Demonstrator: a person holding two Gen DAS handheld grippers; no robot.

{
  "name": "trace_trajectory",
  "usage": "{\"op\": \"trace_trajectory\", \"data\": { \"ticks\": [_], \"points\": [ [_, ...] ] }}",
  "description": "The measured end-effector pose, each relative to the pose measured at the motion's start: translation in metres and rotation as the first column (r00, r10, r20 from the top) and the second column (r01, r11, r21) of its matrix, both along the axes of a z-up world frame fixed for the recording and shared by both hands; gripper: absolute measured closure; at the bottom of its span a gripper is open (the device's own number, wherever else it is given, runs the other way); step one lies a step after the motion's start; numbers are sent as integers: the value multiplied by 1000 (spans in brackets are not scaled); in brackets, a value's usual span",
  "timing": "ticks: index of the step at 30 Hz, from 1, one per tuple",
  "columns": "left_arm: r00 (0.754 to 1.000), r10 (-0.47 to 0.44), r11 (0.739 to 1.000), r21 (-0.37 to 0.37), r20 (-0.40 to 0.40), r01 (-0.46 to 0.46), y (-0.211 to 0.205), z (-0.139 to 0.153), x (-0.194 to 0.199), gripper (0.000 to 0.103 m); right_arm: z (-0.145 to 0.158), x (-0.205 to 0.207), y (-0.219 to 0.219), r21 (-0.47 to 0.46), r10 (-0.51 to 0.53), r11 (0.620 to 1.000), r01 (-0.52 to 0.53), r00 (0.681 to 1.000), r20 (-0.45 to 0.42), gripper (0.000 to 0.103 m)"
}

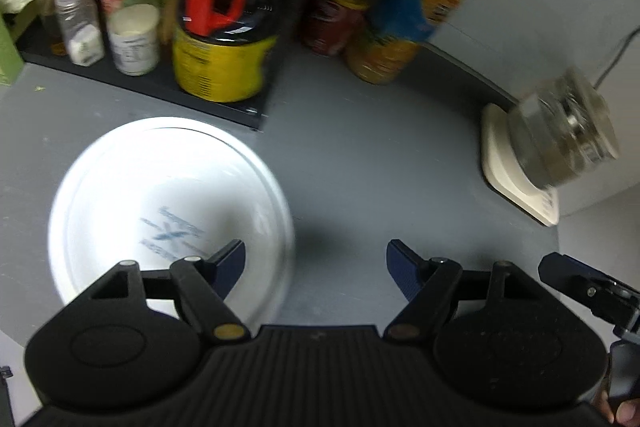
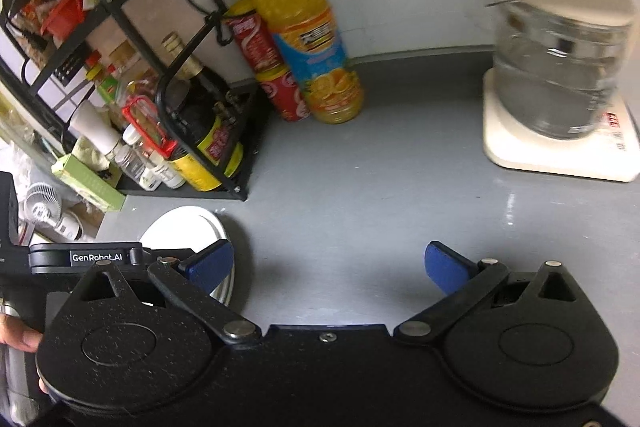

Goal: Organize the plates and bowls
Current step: 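Withdraw both grippers from the plate stack toward the red bowl, then close both grippers on the rim of the red bowl with nested bowls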

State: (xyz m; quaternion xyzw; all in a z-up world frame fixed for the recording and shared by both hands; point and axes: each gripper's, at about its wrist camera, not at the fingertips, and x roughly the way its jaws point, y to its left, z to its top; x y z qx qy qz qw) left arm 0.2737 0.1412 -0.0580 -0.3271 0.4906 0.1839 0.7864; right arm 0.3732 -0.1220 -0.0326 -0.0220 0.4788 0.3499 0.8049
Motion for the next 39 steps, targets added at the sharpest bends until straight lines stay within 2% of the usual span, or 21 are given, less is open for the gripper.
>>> {"op": "trace_trajectory", "data": {
  "ticks": [13, 29, 33, 37, 39],
  "points": [
    [991, -133, 991, -2, 19, 133, -64, 12, 25, 27, 1, 4, -71, 7, -84, 996, 84, 996, -4, 0],
    [984, -175, 983, -53, -14, 174, -119, -11, 30, 28, -26, -1, -129, -11, -111, 994, 110, 992, -65, 0],
    [983, -181, 981, -81, -35, 178, -132, -26, 30, 30, -39, -2, -136, -36, -117, 993, 114, 989, -94, 3],
    [983, -181, 979, -94, -22, 179, -140, -29, 27, 30, -48, -4, -147, -42, -121, 992, 117, 985, -124, 4],
    [983, -183, 979, -98, -21, 180, -144, -31, 26, 31, -54, -5, -152, -46, -119, 992, 114, 982, -145, 8]
  ]
}}
